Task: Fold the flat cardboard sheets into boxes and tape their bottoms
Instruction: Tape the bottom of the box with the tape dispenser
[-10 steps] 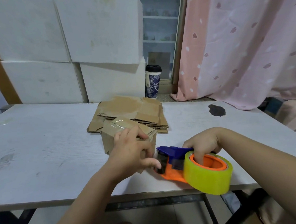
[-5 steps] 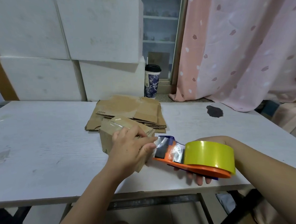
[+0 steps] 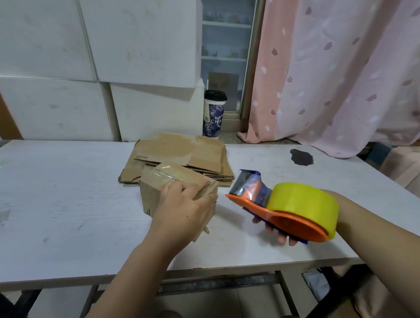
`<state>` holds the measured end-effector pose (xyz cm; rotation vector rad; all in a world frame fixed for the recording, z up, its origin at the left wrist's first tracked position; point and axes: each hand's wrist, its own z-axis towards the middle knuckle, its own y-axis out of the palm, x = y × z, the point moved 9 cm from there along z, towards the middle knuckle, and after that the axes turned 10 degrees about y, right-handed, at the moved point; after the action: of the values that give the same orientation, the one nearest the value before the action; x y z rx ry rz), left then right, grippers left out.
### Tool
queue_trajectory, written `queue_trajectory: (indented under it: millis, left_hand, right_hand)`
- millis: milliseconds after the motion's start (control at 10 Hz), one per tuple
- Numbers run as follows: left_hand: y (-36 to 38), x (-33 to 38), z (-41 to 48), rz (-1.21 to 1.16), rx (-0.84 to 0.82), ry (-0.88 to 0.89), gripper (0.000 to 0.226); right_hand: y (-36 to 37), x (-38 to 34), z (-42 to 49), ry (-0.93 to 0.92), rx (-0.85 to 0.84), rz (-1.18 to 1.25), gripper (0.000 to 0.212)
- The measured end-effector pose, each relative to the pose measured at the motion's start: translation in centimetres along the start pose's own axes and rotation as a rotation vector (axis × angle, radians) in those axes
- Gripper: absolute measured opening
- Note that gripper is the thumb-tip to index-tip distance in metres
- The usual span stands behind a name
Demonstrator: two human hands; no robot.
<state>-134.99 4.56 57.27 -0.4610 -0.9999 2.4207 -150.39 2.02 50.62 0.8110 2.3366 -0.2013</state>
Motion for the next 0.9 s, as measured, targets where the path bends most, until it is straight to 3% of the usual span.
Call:
queue_trajectory:
  millis: [100,200,300,400,500,600,700,800,900]
  left_hand:
    - [-0.4,0.1,0.1,-0.048,0.009,0.009,0.02]
    - [-0.8,0.1,0.0,-0.132,0.018,-0.012,0.023]
    - [-1.1,-0.2,-0.4,-0.254,0.019,-0.074,0.012]
    - [-0.8,-1.1,-0.6,-0.449,-0.021,-0.22,0.042]
    - [-0.2,-1.0,-0.5,-0.61,-0.073,-0.236,0.043]
    - [-0.1,-0.8,-0.4,-0.643,-0.064,-0.201,0.033]
    - [0.0,-0.3,0.1,-0.593,-0.058,-0.136,0.032]
    - [0.0,-0.4,0.4,-0.642,-0.047,-0.156,0.029]
    - [0.5,-1.2,0.4,-0.798,0.007,-0.331,0.029]
  right_hand:
    - [-2.5,0.9,1.9,0.033,-0.034,0.012,0.052]
    - [-3.7,0.1,2.0,-0.082,-0.118,0.218,0.05]
    - [-5.9,0.6,2.4,-0.155,0.002,0.305,0.043]
    - [-6.9,0.0,1.7,-0.281,0.09,0.352,0.038]
    - [-7.1,-1.2,0.1,-0.392,0.246,0.33,0.036]
    - [-6.9,-2.8,-2.2,-0.525,0.496,0.255,0.027]
    - [-5.9,-4.2,-4.2,-0.594,0.635,0.236,0.028]
    - [-4.6,-5.5,-5.3,-0.63,0.685,0.213,0.029]
    - [-3.9,-6.5,-6.0,-0.66,0.737,0.236,0.03]
